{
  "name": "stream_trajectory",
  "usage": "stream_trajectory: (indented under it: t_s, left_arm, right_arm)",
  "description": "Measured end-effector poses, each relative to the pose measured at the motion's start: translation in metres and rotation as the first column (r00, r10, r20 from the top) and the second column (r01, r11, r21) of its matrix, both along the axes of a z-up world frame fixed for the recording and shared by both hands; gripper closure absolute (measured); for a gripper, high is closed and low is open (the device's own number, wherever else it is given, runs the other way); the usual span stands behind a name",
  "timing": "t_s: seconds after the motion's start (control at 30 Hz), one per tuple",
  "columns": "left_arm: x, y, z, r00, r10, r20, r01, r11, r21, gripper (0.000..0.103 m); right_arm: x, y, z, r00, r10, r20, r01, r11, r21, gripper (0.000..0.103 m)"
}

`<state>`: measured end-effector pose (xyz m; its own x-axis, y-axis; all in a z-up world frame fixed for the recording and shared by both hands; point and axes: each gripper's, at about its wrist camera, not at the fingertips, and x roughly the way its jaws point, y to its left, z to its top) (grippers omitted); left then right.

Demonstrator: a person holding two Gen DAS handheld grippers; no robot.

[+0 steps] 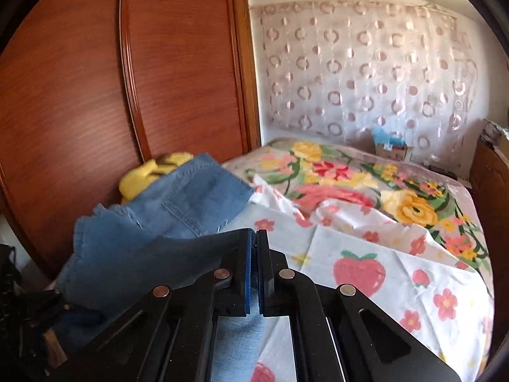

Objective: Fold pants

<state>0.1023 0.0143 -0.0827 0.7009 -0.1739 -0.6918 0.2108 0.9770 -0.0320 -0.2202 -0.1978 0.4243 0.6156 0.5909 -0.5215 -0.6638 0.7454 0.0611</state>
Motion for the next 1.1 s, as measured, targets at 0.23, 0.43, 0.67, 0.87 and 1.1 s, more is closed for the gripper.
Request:
stream_trajectory:
  t_s: [0.23,0.43,0.67,0.87,1.1]
  left_arm:
    - [-0.01,0.004,0.01,1.0,0.017,0.018,-0.017,1.0,-0.007,0.024]
    - [-0.016,0.008,0.014,0.999,0.039,0.026,-0.039,0.999,-0.003,0.024]
    - [-0.024,0.016,0.006,0.998,0.057,0.017,-0.057,0.998,-0.001,0.024]
    - [-0.021,0.023,-0.006,0.998,0.07,-0.004,-0.07,0.998,0.004,0.024]
    - [-0.017,0.023,-0.011,0.997,0.072,0.0,-0.072,0.997,0.025,0.024]
  right_arm:
    - [0.002,-0.023,-0.012,0.993,-0.034,-0.116,0.033,0.999,-0.009,0.064]
    - [-0.061,-0.061,-0.021,0.982,-0.029,-0.184,0.032,0.999,0.015,0.052]
    - [-0.125,-0.078,-0.045,0.965,-0.051,-0.256,0.051,0.999,-0.005,0.049]
    - [-0.126,-0.077,-0.055,0.956,-0.087,-0.281,0.08,0.996,-0.038,0.049]
    - [-0.12,-0.081,-0.059,0.948,-0.094,-0.305,0.094,0.995,-0.012,0.049]
